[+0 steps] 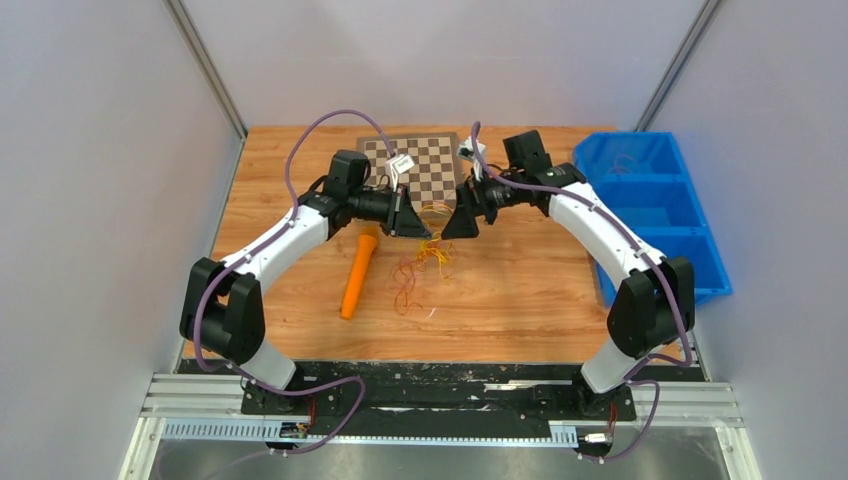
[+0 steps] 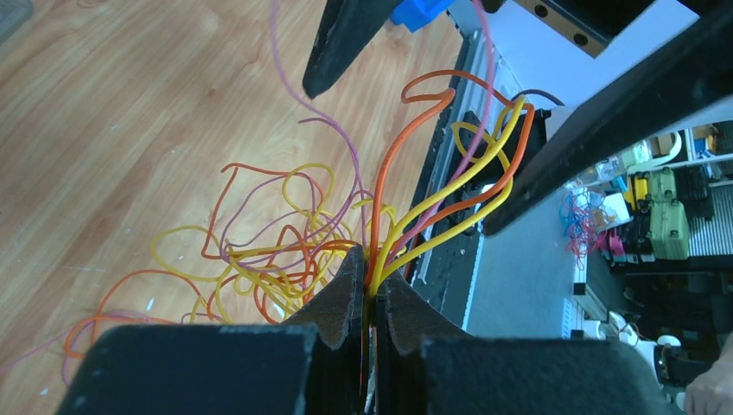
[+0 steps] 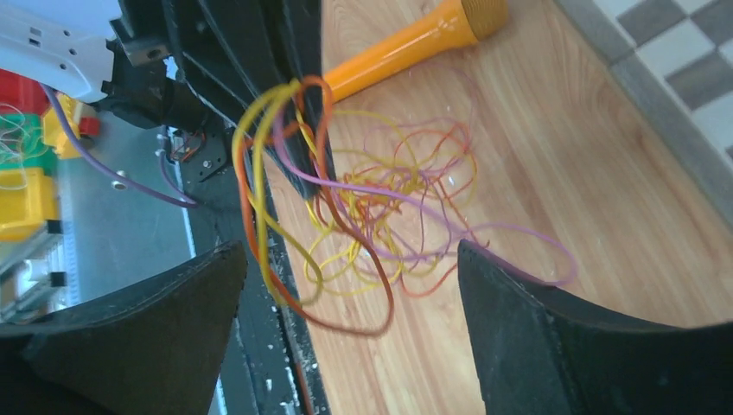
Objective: Untangle the cables
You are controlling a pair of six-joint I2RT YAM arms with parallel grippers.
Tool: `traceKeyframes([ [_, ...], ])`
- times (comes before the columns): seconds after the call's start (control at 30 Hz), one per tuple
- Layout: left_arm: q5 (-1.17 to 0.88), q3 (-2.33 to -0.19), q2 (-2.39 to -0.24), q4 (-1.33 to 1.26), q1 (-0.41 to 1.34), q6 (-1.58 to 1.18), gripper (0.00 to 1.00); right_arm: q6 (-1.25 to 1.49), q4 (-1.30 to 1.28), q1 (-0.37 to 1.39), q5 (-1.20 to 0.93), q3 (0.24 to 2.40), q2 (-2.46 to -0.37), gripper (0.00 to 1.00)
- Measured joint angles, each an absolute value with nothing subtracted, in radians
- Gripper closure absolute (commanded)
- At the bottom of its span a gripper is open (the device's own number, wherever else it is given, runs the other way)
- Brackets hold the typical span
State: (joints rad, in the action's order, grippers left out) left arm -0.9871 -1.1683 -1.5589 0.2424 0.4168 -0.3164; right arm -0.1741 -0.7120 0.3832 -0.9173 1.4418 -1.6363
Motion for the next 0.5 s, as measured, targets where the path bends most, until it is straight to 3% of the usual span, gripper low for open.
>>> traceKeyframes([
  [0.13, -0.99, -1.168, -1.553, 0.243, 0.426, -0.318, 0.97, -0.154, -0.664, 0.441, -0.86, 1.475, -1.641, 0.96],
  [0.17, -0.99, -1.168, -1.55, 0.244, 0.426, -0.318, 0.98, -0.155, -0.659, 0.445, -0.843, 1.484, -1.643, 1.0],
  [0.5, -0.938, -1.146, -1.49, 0.218, 0.41, -0.275, 0.97, -0.123, -0.662, 0.291, -0.759, 1.501, -1.61, 1.0],
])
